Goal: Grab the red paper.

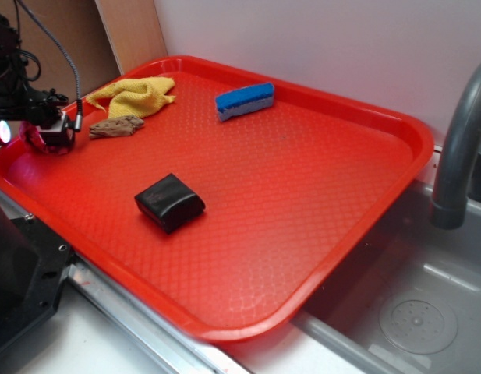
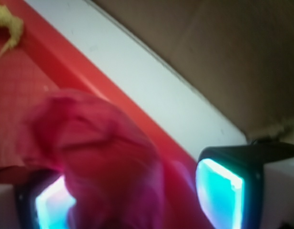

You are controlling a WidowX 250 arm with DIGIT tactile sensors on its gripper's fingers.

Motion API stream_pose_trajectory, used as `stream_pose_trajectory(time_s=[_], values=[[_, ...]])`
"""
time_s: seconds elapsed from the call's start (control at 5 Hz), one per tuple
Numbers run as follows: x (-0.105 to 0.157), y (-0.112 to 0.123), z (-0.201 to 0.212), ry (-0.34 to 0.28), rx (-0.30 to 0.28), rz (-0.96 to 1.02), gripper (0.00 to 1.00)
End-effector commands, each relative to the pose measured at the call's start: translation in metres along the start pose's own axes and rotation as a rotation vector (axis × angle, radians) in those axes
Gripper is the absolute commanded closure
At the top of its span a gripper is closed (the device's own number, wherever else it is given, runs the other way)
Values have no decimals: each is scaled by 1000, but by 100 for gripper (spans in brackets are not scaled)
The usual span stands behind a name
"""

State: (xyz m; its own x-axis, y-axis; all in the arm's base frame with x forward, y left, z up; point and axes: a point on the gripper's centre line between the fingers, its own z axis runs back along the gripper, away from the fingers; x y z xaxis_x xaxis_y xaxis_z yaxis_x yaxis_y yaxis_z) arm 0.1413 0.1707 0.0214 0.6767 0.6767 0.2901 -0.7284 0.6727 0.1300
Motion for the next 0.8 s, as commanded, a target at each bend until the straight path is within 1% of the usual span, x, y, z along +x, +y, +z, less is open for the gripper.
stream_pose_trajectory(time_s=[0.0,0.2,0.4,0.6], values=[[-8,-13,3,57,61,-2,100],[-11,-13,4,100,76,13,100],[-16,-16,23,118,65,34,100],[-20,-22,58,104,-15,-24,100]])
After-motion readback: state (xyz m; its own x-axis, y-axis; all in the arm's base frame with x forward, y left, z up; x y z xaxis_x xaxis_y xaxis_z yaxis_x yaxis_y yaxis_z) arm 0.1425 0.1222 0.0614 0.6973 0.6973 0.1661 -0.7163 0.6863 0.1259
